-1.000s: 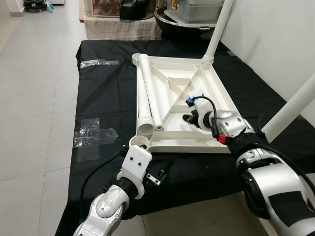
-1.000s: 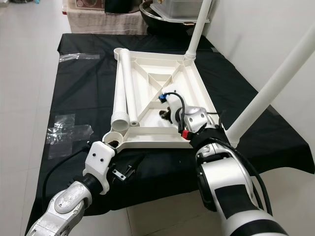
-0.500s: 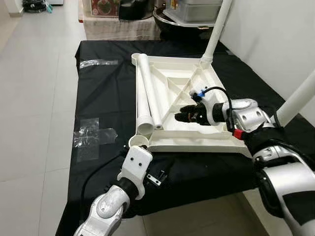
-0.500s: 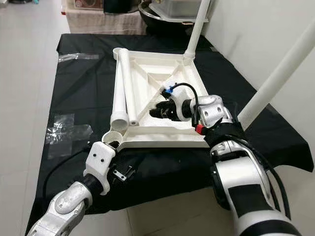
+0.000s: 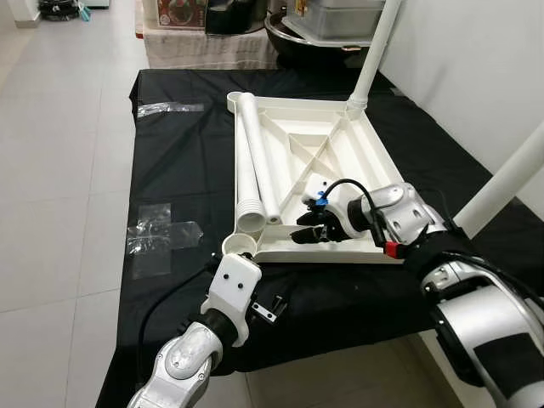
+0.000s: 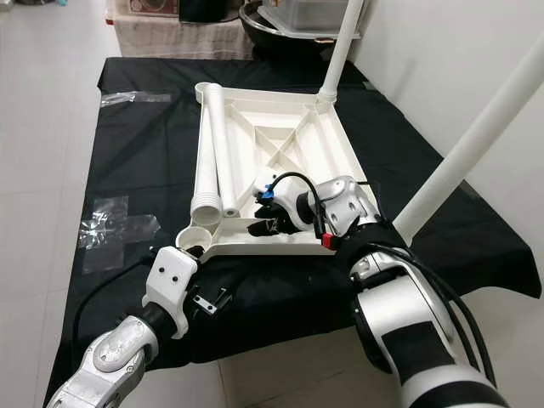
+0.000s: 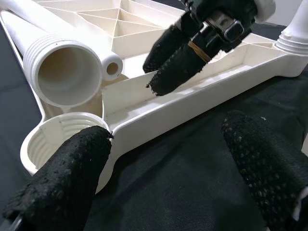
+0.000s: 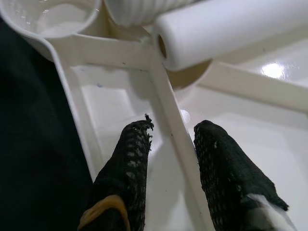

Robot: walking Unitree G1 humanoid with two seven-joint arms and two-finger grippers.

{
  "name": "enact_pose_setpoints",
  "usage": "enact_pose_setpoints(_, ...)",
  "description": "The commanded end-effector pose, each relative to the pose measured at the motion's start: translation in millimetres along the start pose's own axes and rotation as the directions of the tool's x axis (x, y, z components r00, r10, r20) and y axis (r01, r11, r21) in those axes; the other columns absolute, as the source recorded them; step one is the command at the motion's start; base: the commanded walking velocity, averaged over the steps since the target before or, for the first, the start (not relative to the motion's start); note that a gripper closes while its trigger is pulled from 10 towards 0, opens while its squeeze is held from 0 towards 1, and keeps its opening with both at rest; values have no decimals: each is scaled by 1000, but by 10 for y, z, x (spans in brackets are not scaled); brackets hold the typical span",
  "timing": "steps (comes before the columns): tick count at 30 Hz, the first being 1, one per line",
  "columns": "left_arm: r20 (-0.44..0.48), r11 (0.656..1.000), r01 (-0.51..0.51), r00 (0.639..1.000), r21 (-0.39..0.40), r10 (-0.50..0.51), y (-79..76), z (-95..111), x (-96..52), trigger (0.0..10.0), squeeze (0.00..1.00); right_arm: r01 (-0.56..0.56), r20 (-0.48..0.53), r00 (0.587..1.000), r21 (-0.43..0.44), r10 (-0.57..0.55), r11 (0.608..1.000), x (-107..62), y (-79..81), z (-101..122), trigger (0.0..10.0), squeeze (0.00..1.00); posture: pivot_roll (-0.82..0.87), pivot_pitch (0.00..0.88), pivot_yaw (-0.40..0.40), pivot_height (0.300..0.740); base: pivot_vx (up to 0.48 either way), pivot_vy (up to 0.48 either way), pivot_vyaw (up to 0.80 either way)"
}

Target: Building children table

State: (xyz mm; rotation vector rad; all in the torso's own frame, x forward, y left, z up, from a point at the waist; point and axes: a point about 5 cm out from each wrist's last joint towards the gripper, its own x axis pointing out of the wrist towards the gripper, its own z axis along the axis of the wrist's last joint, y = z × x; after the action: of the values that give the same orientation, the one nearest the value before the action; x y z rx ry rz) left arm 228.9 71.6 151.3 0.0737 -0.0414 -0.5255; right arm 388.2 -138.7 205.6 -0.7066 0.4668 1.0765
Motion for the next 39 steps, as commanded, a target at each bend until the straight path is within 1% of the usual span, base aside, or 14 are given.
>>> enact_pose_setpoints(1, -7, 1000, 3, 1000, -7, -3, -47, -5, -19, 10000, 0, -29, -38, 999, -69, 27, 997, 38, 25, 39, 10000, 0, 13, 128, -139, 740, 0, 0, 0)
enact_pose_setpoints(6, -6, 1000, 3, 1000, -8, -3, -62, -7, -17, 10000, 0, -23, -65, 998, -90, 17, 996, 81, 33, 54, 10000, 0, 13, 127, -142, 740, 0, 0, 0)
enact_pose_setpoints(8, -6, 1000, 5, 1000, -9, -5, -72, -7, -14, 10000, 0, -25, -78, 997, -109, 17, 994, 105, 41, 66, 10000, 0, 13, 125, -144, 740, 0, 0, 0)
enact_pose_setpoints(10, -6, 1000, 2, 1000, -5, -2, -63, -4, -5, 10000, 0, -47, -93, 995, -159, 33, 986, 173, 69, 120, 10000, 0, 13, 130, -145, 740, 0, 0, 0)
enact_pose_setpoints(13, -6, 1000, 0, 1000, -6, 0, -55, -4, -4, 10000, 0, -52, -103, 994, -176, 34, 983, 190, 76, 121, 10000, 0, 12, 131, -147, 740, 0, 0, 0)
enact_pose_setpoints(14, -5, 1000, -1, 1000, -6, 1, -51, -2, -4, 10000, 0, -56, -106, 994, -190, 37, 980, 206, 83, 124, 0, 0, 13, 131, -146, 740, 0, 0, 0)
enact_pose_setpoints(25, -4, 1000, -7, 1000, -7, 7, -50, 1, -7, 10000, 0, -114, -149, 986, -230, 81, 967, 235, 117, 112, 0, 0, 7, 142, -151, 740, 0, 0, 0)
enact_pose_setpoints(27, -2, 1000, -9, 1000, -6, 9, -49, 6, -5, 10000, 0, -154, -178, 978, -249, 111, 956, 248, 149, 57, 0, 0, 7, 141, -152, 740, 0, 0, 0)
enact_pose_setpoints(30, -2, 1000, -9, 1000, -6, 9, -49, 6, -5, 10000, 0, -154, -178, 978, -249, 111, 956, 248, 149, 57, 0, 0, 7, 141, -152, 740, 0, 0, 0)
enact_pose_setpoints(34, -2, 1000, -12, 1000, -6, 12, -43, 7, 1, 10000, 0, -182, -218, 968, -270, 123, 946, 244, 164, -21, 0, 0, 4, 142, -152, 740, 0, 0, 0)
enact_pose_setpoints(35, -2, 1000, -11, 1000, -5, 11, -47, 6, 5, 10000, 0, -162, -218, 970, -261, 105, 952, 249, 152, -24, 10000, 133, 4, 142, -153, 740, 0, 0, 0)
enact_pose_setpoints(36, -2, 1000, -11, 1000, -5, 11, -47, 6, 5, 10000, 0, -162, -218, 970, -261, 105, 952, 249, 152, -24, 10000, 133, 4, 142, -153, 740, 0, 0, 0)
enact_pose_setpoints(37, -2, 1000, -10, 1000, -5, 10, -51, 5, 7, 10000, 0, -145, -205, 974, -256, 93, 956, 256, 143, -6, 10000, 1000, 4, 143, -154, 740, 0, 0, 0)
enact_pose_setpoints(39, -2, 1000, -9, 1000, -7, 9, -53, 5, 8, 10000, 0, -131, -198, 977, -259, 80, 957, 268, 138, 17, 10000, 1000, 7, 145, -153, 740, 0, 0, 0)
